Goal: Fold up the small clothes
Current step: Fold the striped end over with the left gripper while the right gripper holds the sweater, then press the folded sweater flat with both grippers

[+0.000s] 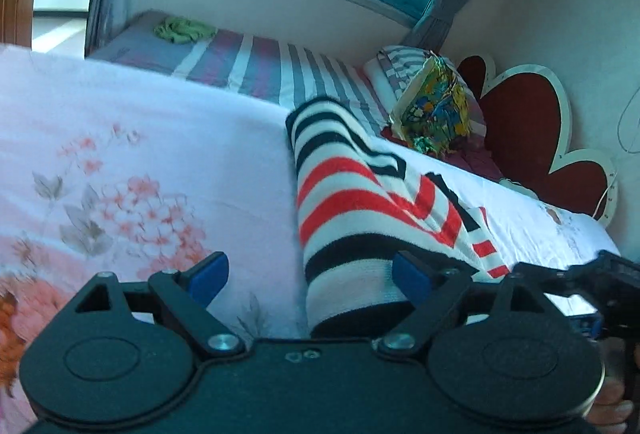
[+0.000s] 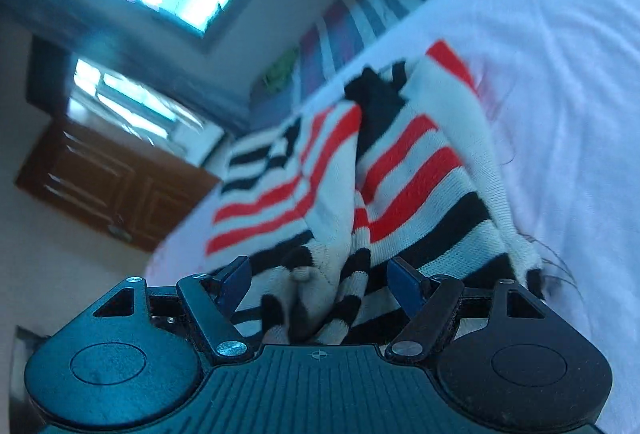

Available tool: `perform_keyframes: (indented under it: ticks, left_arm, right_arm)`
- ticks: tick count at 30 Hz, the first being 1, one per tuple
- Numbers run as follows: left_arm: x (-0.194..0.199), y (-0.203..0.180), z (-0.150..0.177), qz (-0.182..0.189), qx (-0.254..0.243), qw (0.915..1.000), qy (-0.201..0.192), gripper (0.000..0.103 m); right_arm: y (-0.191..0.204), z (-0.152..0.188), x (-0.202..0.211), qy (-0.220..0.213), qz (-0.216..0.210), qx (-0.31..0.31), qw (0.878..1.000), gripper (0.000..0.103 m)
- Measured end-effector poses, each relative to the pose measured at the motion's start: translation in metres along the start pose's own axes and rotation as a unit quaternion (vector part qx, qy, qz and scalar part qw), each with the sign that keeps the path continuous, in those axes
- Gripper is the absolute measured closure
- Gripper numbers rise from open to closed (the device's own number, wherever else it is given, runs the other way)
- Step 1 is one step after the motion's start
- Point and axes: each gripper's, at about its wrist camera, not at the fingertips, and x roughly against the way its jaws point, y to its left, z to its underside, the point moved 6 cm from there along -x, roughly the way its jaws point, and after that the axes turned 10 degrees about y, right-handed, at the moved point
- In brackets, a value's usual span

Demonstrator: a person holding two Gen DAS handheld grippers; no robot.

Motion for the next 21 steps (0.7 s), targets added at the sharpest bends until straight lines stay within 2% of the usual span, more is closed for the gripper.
perform_keyframes:
  ticks: [3, 5, 7, 9, 11, 16, 18, 21]
  left_arm:
    - [-0.007, 0.001, 0.002, 0.002, 0.005, 0.9999, 0.008, 0.015]
    - [-0.005, -0.001, 0.002, 0.004, 0.004, 1.0000, 0.008, 0.015]
    - [-0.001, 0.001, -0.001, 0.005, 0.005, 1.0000, -0.003, 0.015]
    - [0.000, 0.007, -0.005, 0.009, 0.019, 0.9997, -0.015, 0.015]
    - [-0.006, 0.014, -0.007, 0.021, 0.036, 0.9991, -0.006, 0.015]
    - [-0.018, -0.001, -0.012, 0.025, 0.025, 0.9994, 0.004, 0.016]
    - [-0.019, -0.015, -0.014, 0.031, 0.008, 0.9995, 0.000, 0.015]
    - [-0.028, -0.039, -0.011, 0.042, -0.026, 0.9987, 0.008, 0.015]
  right_arm:
    - [0.002, -0.001, -0.011, 0.009, 0.017, 0.020, 1.000, 0.029]
    - [0.010, 0.000, -0.015, 0.015, 0.017, 0.044, 0.999, 0.049]
    - [0.015, 0.004, -0.021, 0.014, 0.059, 0.083, 0.995, 0.061]
    - [0.021, 0.008, -0.022, 0.006, 0.082, 0.129, 0.988, 0.068]
    - [0.031, 0.012, -0.021, -0.004, 0.099, 0.177, 0.979, 0.076]
    - [0.062, 0.021, -0.007, -0.067, 0.158, 0.307, 0.936, 0.079]
    - [0.063, 0.020, 0.011, -0.095, 0.168, 0.320, 0.928, 0.079]
    - [0.042, 0.020, 0.029, -0.115, 0.185, 0.303, 0.928, 0.079]
